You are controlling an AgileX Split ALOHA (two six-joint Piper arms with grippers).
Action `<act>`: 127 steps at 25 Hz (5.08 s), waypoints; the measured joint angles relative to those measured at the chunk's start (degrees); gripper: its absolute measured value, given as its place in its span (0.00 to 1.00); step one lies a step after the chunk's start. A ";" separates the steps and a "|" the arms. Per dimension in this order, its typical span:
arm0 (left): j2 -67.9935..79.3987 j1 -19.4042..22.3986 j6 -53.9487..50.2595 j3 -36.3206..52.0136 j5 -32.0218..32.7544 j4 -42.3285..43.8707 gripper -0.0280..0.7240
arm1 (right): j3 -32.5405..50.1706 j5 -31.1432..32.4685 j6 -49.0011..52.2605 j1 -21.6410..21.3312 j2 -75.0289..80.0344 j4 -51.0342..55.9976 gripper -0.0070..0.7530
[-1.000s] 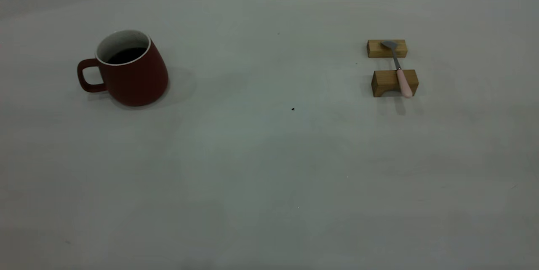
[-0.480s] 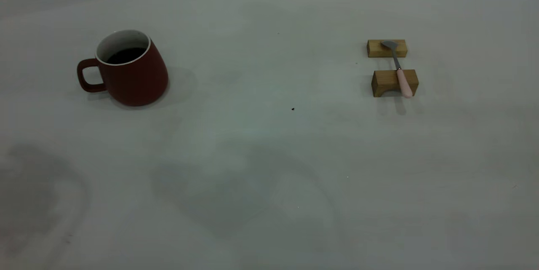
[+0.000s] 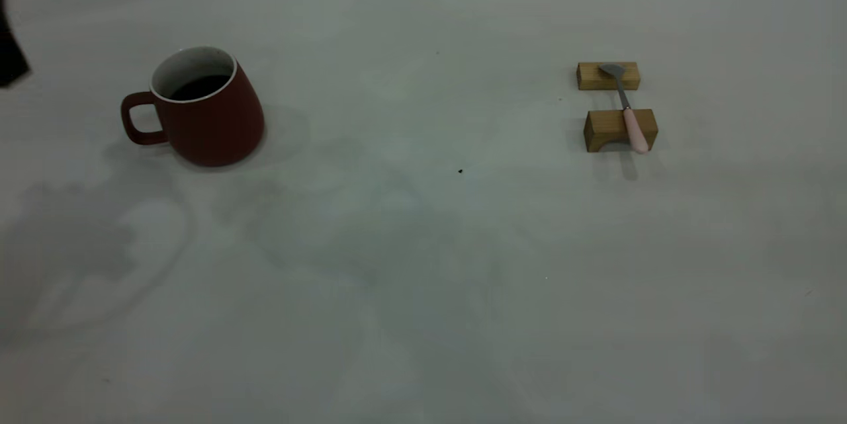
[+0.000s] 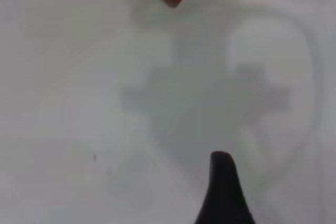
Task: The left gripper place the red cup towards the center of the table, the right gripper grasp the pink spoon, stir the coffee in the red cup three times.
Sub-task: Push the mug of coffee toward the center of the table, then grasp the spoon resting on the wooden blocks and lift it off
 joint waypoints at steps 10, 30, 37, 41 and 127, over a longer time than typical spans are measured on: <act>16.99 -5.65 1.77 -13.27 0.06 10.29 0.84 | 0.00 0.00 0.00 0.00 0.00 0.00 0.32; 29.98 -5.69 2.04 -20.15 -6.91 19.23 0.83 | 0.00 0.00 0.00 0.00 0.00 0.00 0.32; 30.66 -6.40 3.08 -20.34 -7.88 19.63 0.83 | 0.00 0.00 0.00 0.00 0.00 0.00 0.32; 30.66 -8.38 3.43 -20.34 -7.99 19.85 0.81 | 0.00 0.00 0.00 0.00 0.00 0.00 0.32; -91.31 2.93 -40.22 28.72 30.90 0.57 0.36 | 0.00 0.00 0.00 0.00 0.00 0.00 0.32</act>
